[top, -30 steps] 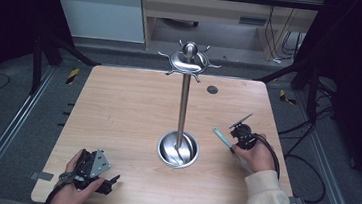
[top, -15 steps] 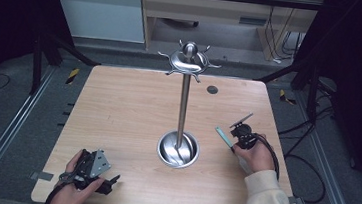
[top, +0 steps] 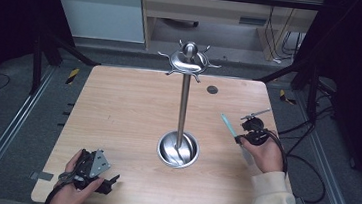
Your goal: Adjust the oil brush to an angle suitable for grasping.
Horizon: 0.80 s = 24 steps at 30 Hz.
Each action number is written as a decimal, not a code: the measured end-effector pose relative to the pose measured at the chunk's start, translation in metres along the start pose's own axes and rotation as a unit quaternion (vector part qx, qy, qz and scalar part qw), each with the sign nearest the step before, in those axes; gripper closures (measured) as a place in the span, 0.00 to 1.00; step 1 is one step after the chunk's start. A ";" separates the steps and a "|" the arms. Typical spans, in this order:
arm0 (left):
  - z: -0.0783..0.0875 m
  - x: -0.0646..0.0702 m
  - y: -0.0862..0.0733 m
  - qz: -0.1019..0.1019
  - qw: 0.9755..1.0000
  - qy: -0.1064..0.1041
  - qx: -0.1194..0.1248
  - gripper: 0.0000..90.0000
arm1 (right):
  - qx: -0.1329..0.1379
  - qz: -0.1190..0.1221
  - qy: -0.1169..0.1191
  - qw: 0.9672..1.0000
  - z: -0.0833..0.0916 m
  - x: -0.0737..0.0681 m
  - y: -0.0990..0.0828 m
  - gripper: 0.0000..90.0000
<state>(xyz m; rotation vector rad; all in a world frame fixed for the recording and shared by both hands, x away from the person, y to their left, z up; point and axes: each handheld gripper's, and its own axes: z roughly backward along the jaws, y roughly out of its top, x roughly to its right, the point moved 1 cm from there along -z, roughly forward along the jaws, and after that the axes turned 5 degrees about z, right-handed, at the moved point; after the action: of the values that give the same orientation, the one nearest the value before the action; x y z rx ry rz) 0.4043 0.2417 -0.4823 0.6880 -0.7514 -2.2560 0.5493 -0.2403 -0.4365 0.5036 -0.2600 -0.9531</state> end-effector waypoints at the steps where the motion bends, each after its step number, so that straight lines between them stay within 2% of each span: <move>1: 0.000 0.000 0.000 0.000 1.000 0.000 0.000 0.05 | 0.000 0.000 0.000 1.000 0.000 0.000 0.000 0.92; 2: 0.000 0.000 0.000 0.000 1.000 0.000 0.000 0.04 | 0.027 -0.006 0.002 1.000 0.009 0.001 0.002 0.92; 6: 0.000 0.000 0.000 -0.001 1.000 0.000 0.000 0.04 | 0.069 -0.008 0.002 0.998 0.024 0.002 0.004 0.92; 11: 0.000 0.000 0.000 0.000 1.000 -0.001 0.001 0.05 | 0.096 -0.006 0.002 0.995 0.039 0.001 0.007 0.92; 12: 0.000 -0.001 0.000 0.000 1.000 0.000 0.001 0.04 | 0.118 -0.005 0.002 0.993 0.048 0.000 0.009 0.92; 18: 0.000 -0.001 0.000 0.001 1.000 0.000 0.001 0.05 | 0.154 0.000 0.001 0.988 0.069 -0.006 0.014 0.92; 19: 0.000 -0.001 0.000 0.001 1.000 0.000 0.001 0.05 | 0.154 0.000 0.001 0.988 0.069 -0.006 0.014 0.92; 21: 0.000 -0.001 0.000 0.000 1.000 0.000 0.001 0.04 | 0.173 0.005 0.003 0.985 0.079 -0.008 0.016 0.92; 24: 0.000 -0.001 0.000 0.000 1.000 0.000 0.001 0.05 | 0.187 0.005 0.005 0.982 0.088 -0.010 0.017 0.92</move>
<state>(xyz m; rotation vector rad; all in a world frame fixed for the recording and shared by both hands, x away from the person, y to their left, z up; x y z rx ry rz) 0.4047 0.2422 -0.4821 0.6882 -0.7539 -2.2556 0.5185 -0.2501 -0.3524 0.8507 -0.4373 -0.8938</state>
